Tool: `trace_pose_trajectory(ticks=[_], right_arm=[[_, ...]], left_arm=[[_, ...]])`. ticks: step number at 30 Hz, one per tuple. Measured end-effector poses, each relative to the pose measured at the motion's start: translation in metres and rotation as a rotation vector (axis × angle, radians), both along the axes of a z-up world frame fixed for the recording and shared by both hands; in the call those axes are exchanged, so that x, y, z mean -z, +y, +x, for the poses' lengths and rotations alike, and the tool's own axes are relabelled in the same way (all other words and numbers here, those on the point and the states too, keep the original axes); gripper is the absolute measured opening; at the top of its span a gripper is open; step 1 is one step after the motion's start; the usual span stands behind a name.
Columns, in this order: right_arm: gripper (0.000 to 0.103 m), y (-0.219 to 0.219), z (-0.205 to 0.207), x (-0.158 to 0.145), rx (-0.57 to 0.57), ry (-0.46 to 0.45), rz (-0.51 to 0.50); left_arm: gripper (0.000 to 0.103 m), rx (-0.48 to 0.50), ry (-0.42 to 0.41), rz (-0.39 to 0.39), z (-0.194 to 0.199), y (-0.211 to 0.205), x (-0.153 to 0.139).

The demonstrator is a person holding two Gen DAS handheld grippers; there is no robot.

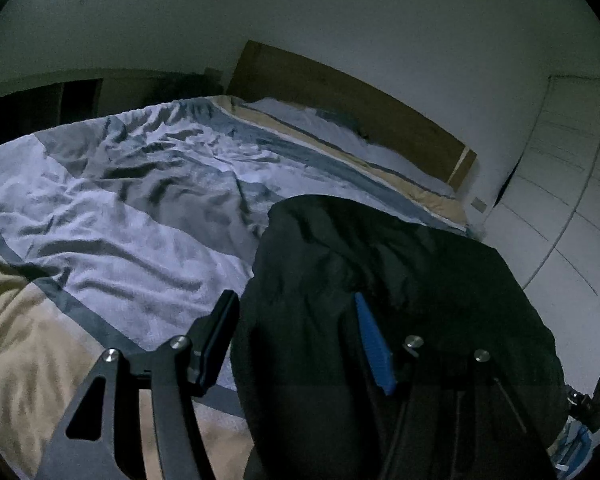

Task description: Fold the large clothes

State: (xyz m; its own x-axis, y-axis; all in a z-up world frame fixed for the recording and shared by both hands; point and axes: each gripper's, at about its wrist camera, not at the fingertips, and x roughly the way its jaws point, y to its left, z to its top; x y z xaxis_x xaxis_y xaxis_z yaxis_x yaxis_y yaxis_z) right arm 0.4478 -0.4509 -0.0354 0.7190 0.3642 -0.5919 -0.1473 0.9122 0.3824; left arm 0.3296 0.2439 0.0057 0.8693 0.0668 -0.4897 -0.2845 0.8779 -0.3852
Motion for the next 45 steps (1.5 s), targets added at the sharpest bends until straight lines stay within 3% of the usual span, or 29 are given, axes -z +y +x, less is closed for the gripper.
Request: trace_pose_trajectory(ticks=[9,17,20,23,24,25,31,38,45], right_arm=[[0.103,0.022,-0.034,-0.042,0.036,0.012,0.008],[0.103,0.07,-0.106,-0.091,0.032,0.023,0.017],[0.103,0.092,-0.133,-0.104,0.024,0.024,-0.036],[0.103,0.111,-0.158,-0.11,0.013,0.021,-0.068],[0.103,0.117,-0.167,-0.113,0.012,0.015,-0.076],[0.103,0.122,-0.175,-0.115,0.013,0.008,-0.088],[0.103,0.158,-0.218,-0.127,-0.002,-0.053,-0.181],[0.103,0.18,-0.254,-0.134,-0.003,-0.118,-0.24],[0.103,0.176,-0.274,-0.13,0.022,-0.118,-0.238]], left_arm=[[0.057,-0.047,0.065,-0.024,-0.037,0.003,-0.025],[0.058,0.028,0.053,0.065,-0.114,-0.037,-0.098],[0.058,0.052,0.046,0.076,-0.144,-0.056,-0.112],[0.061,0.062,0.056,0.096,-0.167,-0.076,-0.116],[0.073,0.062,0.068,0.114,-0.173,-0.083,-0.116],[0.078,0.059,0.077,0.137,-0.18,-0.093,-0.116],[0.078,0.082,0.118,0.249,-0.211,-0.153,-0.113],[0.078,0.079,0.088,0.379,-0.24,-0.213,-0.116],[0.078,0.085,0.052,0.42,-0.258,-0.243,-0.126]])
